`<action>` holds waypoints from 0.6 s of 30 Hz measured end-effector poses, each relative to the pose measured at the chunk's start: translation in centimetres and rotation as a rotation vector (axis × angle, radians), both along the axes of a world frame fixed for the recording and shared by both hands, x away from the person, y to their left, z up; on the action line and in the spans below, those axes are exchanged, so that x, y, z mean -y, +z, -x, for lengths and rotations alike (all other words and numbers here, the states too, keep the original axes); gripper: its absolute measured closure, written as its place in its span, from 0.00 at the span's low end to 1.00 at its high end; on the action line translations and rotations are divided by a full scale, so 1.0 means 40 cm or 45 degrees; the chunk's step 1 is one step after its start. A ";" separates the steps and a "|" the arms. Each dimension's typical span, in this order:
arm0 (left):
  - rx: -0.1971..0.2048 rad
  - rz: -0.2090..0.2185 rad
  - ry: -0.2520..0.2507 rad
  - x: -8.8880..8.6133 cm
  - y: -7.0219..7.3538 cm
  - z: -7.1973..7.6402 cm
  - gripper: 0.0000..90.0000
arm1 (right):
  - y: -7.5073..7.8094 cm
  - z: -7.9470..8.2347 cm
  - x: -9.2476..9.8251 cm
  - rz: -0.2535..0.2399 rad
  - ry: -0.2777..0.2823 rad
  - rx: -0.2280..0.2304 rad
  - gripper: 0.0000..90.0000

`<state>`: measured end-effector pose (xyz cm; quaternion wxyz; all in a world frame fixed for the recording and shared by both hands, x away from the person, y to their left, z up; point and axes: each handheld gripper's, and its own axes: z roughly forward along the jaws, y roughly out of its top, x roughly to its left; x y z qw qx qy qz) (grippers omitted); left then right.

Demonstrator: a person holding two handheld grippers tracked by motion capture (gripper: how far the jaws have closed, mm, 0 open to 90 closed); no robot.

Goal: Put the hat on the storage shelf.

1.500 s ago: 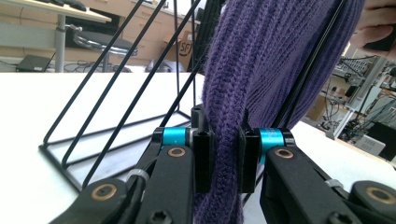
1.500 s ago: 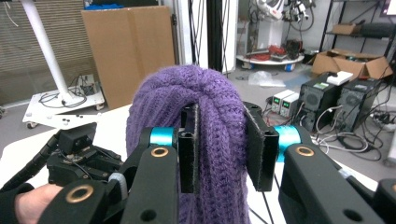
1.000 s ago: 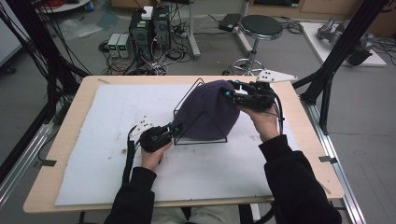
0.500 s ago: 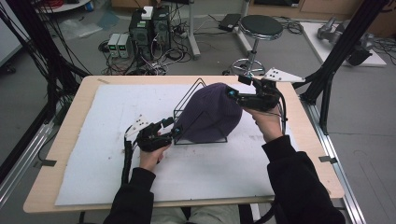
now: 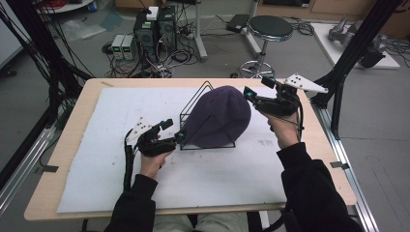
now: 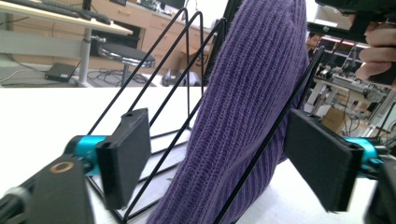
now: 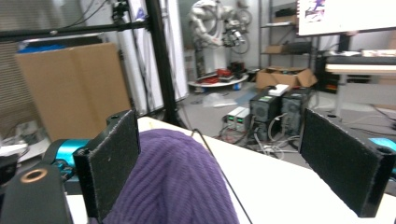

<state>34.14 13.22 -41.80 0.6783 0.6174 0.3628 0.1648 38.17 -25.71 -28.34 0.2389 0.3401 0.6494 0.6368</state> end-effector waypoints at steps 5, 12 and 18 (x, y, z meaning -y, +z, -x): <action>0.022 -0.004 0.020 -0.011 0.024 0.008 0.20 | -0.004 0.013 0.027 0.019 -0.079 -0.015 0.13; 0.044 -0.022 0.048 -0.033 0.048 0.021 0.20 | -0.015 0.037 0.069 0.061 -0.188 0.007 0.13; 0.058 -0.052 0.099 -0.058 0.061 0.029 0.19 | -0.027 0.058 0.102 0.084 -0.266 0.009 0.13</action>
